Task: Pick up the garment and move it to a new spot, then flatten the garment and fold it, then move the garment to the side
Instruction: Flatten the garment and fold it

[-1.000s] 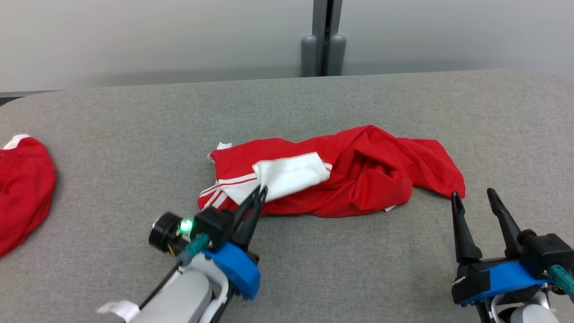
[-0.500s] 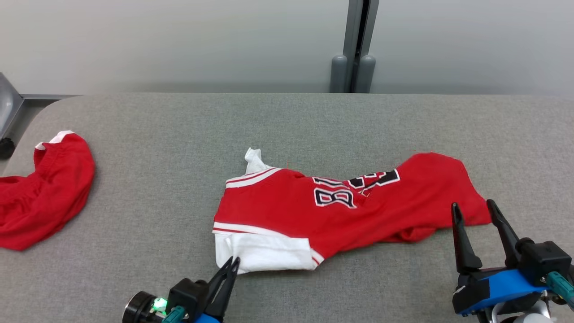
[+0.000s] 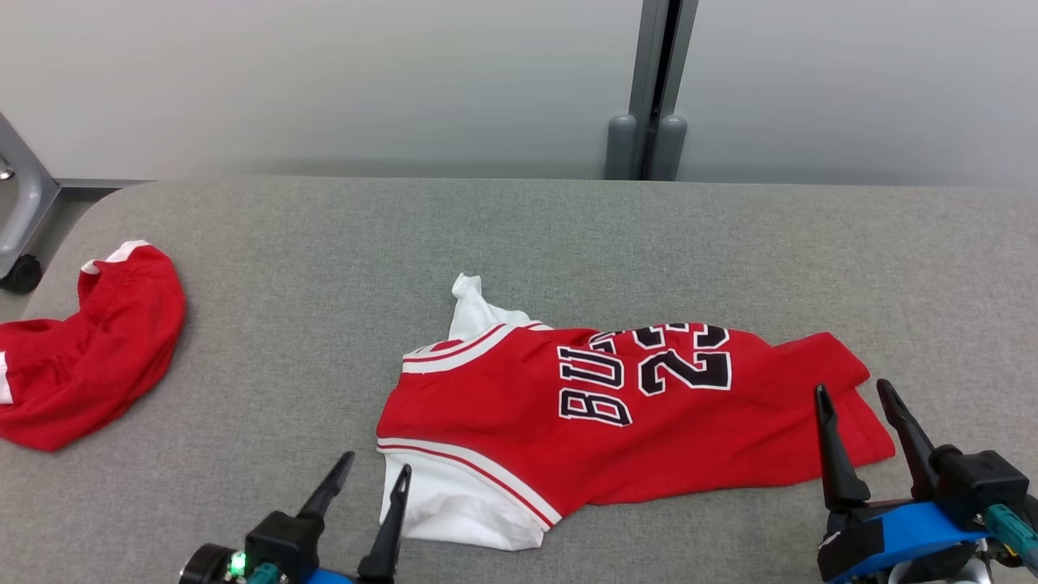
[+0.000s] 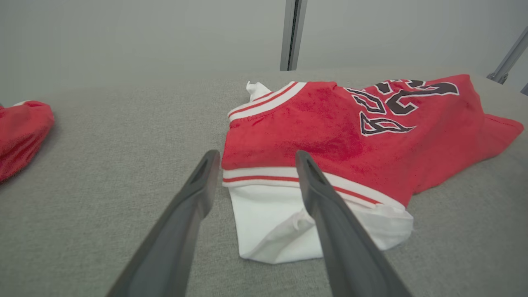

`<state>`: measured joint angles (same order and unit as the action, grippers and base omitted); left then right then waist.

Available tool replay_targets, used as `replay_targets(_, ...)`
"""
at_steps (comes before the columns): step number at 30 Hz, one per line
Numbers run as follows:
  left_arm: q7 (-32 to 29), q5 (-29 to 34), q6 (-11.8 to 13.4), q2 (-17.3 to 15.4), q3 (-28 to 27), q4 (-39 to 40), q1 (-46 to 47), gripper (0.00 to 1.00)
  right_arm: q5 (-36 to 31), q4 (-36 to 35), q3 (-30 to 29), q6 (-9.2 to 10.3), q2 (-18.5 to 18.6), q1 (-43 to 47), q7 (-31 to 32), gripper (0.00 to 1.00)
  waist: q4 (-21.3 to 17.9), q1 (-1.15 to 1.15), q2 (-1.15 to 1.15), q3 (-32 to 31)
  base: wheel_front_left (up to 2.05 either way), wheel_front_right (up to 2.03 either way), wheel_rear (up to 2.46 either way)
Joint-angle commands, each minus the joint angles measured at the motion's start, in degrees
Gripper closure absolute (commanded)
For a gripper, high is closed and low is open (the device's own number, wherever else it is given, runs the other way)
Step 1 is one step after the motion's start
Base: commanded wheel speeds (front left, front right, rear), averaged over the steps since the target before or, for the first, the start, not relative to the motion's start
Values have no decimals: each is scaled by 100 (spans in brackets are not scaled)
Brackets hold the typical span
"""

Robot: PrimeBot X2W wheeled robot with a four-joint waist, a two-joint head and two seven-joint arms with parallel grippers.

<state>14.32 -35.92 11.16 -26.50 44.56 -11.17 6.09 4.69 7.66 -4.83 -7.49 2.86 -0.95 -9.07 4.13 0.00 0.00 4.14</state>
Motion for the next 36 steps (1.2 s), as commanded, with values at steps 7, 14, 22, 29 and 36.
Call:
replay_targets(7,88,184,68,-3,-611,254,520,0,26,-12,12,-1,5,-107,-10,0,-85,0,0,136,0,0,0)
replay_targets(14,90,223,-14,45,-891,51,1090,0,30,18,30,-1,5,-223,-56,0,-268,0,0,285,0,0,0)
replay_targets(22,-173,76,-284,182,-795,-565,1512,0,37,61,48,-1,6,-281,-85,0,-414,0,0,446,0,0,0)
replay_targets(29,-473,-144,-525,308,-598,-1023,1327,0,53,122,7,-1,5,-320,-137,0,-456,0,0,511,0,0,0)
replay_targets(36,-768,-312,-636,394,-417,-1364,1078,0,76,168,11,-1,6,-353,-168,0,-453,0,0,555,0,0,0)
